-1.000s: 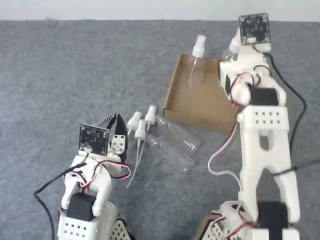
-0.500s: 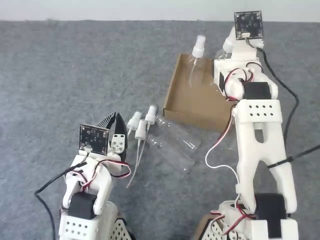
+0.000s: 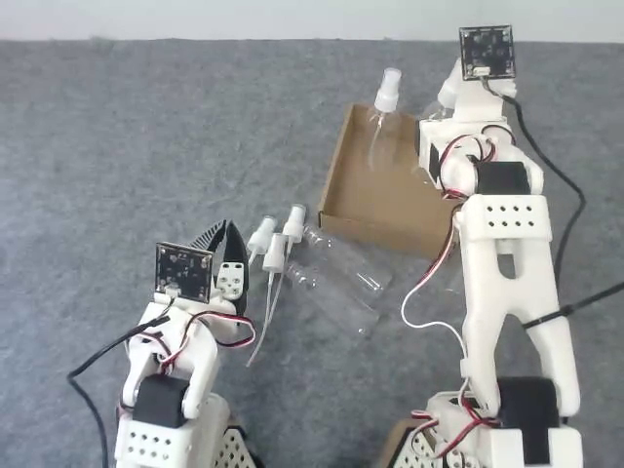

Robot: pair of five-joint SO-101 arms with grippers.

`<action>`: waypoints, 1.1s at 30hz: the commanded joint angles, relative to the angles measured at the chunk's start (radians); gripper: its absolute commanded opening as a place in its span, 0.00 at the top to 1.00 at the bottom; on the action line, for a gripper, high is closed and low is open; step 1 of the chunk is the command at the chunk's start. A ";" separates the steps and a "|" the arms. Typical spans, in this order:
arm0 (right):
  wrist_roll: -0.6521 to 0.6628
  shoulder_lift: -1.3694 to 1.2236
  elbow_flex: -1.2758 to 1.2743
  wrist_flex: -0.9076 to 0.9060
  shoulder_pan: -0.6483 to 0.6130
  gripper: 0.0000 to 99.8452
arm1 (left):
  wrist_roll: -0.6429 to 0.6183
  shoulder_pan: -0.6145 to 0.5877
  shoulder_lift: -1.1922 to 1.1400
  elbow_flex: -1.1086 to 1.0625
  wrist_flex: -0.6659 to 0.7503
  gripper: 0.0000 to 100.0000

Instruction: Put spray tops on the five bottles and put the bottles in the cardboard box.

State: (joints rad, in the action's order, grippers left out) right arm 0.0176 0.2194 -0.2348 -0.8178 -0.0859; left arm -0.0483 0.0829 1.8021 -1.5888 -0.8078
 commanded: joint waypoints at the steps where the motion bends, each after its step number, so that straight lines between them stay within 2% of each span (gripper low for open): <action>1: -0.009 0.021 0.015 0.013 0.010 0.99 | -0.006 -0.002 0.014 0.007 0.026 0.99; 16: -0.009 0.013 0.023 0.033 0.007 0.99 | -0.005 -0.049 0.014 0.028 0.025 0.99; 33: -0.014 -0.219 0.014 0.305 0.056 0.99 | -0.005 -0.044 0.014 0.027 0.026 0.99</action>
State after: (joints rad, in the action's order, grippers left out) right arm 0.0176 0.0031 -0.2348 -0.5723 -0.0552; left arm -0.0483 0.0399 1.8021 -1.5888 -0.8078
